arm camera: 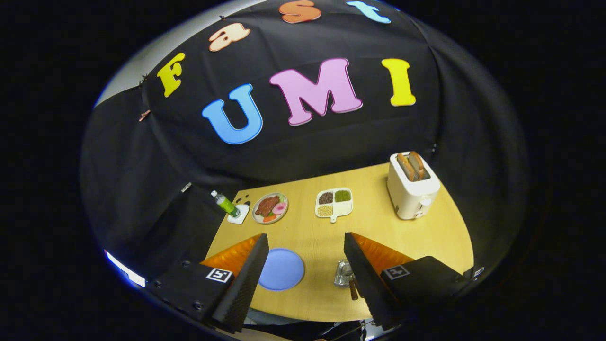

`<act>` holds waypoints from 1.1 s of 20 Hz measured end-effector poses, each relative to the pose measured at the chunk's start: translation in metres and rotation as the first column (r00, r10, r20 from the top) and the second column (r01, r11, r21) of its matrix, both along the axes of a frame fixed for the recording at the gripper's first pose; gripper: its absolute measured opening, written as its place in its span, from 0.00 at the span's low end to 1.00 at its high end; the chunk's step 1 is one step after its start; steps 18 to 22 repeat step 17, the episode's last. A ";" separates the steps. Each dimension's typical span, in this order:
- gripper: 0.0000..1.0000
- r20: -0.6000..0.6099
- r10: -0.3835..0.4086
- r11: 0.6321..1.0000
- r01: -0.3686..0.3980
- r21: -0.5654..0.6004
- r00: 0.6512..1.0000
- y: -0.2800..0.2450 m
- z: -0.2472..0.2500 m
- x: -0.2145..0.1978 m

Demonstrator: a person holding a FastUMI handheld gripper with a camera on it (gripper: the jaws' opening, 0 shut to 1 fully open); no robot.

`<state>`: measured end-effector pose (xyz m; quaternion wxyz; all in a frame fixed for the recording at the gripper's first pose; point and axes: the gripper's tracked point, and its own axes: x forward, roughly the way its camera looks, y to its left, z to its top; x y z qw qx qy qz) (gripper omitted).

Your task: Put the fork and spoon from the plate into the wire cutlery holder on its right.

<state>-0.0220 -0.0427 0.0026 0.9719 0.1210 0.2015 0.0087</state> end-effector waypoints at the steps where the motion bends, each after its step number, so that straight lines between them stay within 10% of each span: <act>1: 0.99 0.050 -0.012 1.000 0.013 -0.028 0.999 -0.004 0.018 -0.005; 9: 0.99 0.387 0.003 0.980 0.075 -0.186 0.922 -0.032 0.098 -0.030; 22: 0.99 0.329 0.137 0.973 -0.065 -0.221 0.934 -0.040 0.075 -0.027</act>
